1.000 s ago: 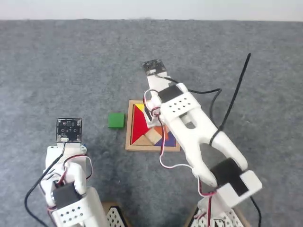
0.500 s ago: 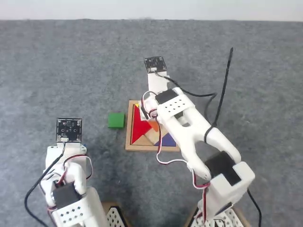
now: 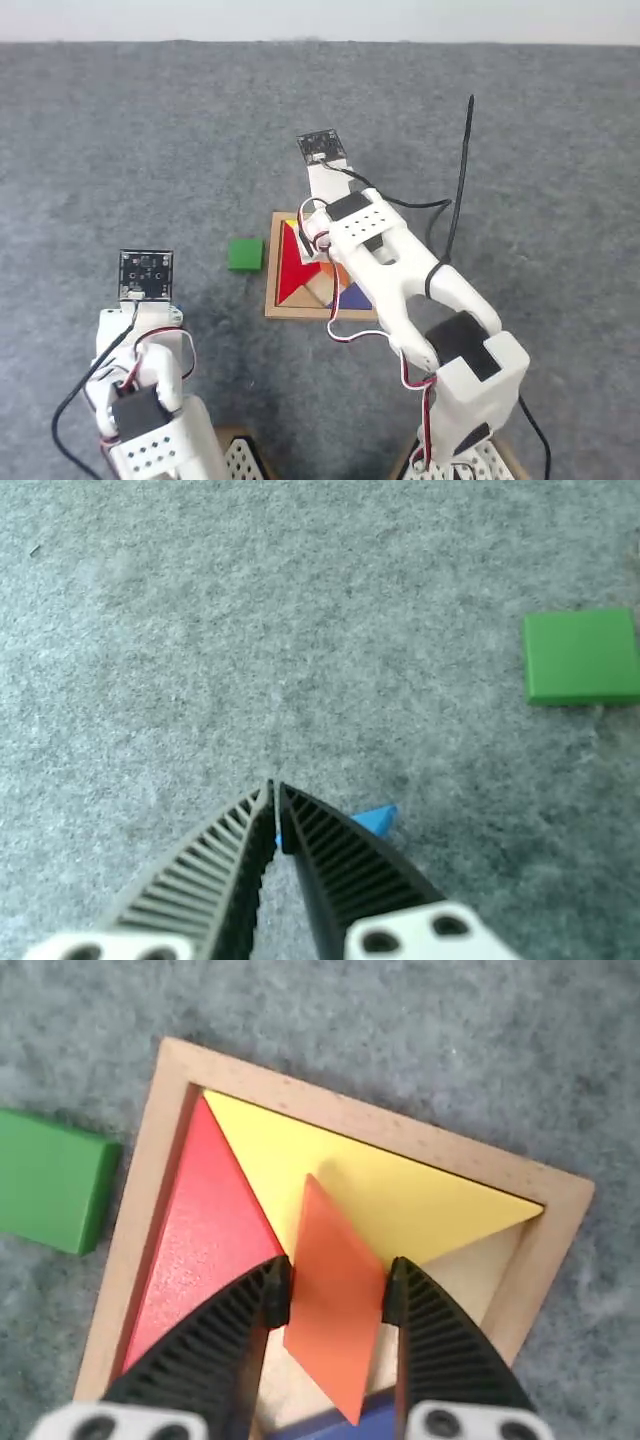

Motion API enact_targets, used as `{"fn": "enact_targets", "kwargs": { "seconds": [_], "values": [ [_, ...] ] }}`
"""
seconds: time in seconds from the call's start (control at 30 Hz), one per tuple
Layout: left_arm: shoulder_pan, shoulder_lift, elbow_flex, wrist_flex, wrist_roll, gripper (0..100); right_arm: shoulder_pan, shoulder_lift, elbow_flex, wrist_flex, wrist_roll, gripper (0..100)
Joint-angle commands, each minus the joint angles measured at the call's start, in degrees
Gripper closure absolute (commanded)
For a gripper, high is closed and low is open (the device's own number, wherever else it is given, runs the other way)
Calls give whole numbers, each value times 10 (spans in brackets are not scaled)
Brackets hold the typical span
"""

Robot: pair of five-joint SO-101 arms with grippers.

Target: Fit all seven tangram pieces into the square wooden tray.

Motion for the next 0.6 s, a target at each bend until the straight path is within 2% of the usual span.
{"fn": "enact_targets", "kwargs": {
  "seconds": [0.0, 0.47, 0.57],
  "values": [
    [-1, -11, -1, 1, -4, 984, -2, -24, -6, -2, 30, 854],
    [-1, -11, -1, 2, -4, 984, 26, -80, -9, 53, 94, 842],
    [-1, -11, -1, 2, -4, 984, 10, -109, -4, 77, 159, 799]
  ]
}}
